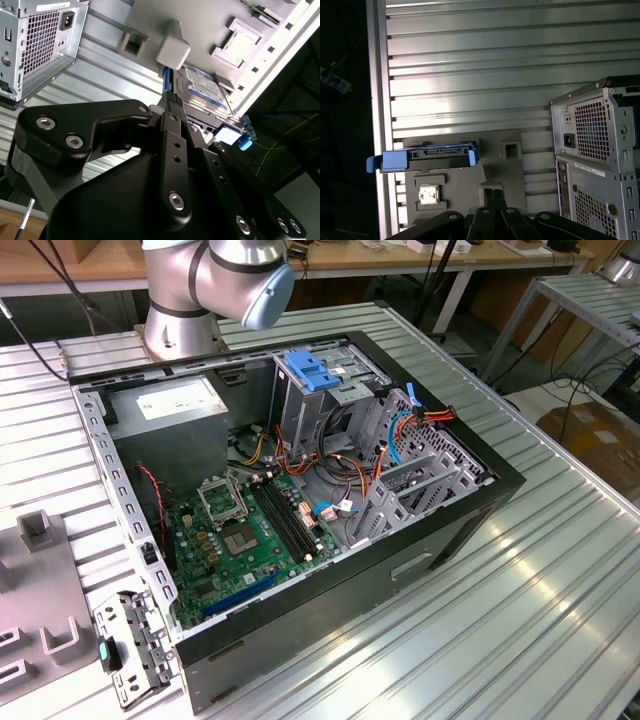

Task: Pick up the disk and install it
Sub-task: 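Reach for the disk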

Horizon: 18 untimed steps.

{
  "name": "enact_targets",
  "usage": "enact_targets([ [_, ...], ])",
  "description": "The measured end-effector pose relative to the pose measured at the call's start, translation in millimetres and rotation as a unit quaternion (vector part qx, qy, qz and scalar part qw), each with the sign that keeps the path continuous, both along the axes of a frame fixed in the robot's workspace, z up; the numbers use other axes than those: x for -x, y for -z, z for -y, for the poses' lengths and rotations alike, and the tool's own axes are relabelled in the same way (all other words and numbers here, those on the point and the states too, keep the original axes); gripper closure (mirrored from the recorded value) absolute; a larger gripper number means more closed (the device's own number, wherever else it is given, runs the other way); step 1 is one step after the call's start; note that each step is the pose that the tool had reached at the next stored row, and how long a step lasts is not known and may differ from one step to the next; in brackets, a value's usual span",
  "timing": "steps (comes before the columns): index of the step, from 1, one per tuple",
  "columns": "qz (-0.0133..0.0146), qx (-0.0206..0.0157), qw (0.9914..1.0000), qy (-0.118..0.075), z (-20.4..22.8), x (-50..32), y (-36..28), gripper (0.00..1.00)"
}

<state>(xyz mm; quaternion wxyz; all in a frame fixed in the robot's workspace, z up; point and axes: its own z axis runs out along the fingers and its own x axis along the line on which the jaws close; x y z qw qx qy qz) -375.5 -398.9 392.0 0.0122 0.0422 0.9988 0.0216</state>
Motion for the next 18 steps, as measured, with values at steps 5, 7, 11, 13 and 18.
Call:
enact_targets([
  [5, 0.0, 0.0, 1.0, 0.001, 0.0, 10.7, 0.1, 0.89],
  [7, -0.0001, 0.0, 1.0, 0.001, 0.0, 15.8, 0.2, 0.89],
  [11, -0.0001, 0.0, 1.0, 0.001, 0.0, 25.2, 0.2, 0.89],
  [13, -0.0002, 0.0, 1.0, 0.002, 0.0, 29.0, 0.3, 0.89],
  [18, -0.0004, 0.0, 1.0, 0.002, 0.0, 40.3, 0.4, 0.89],
])
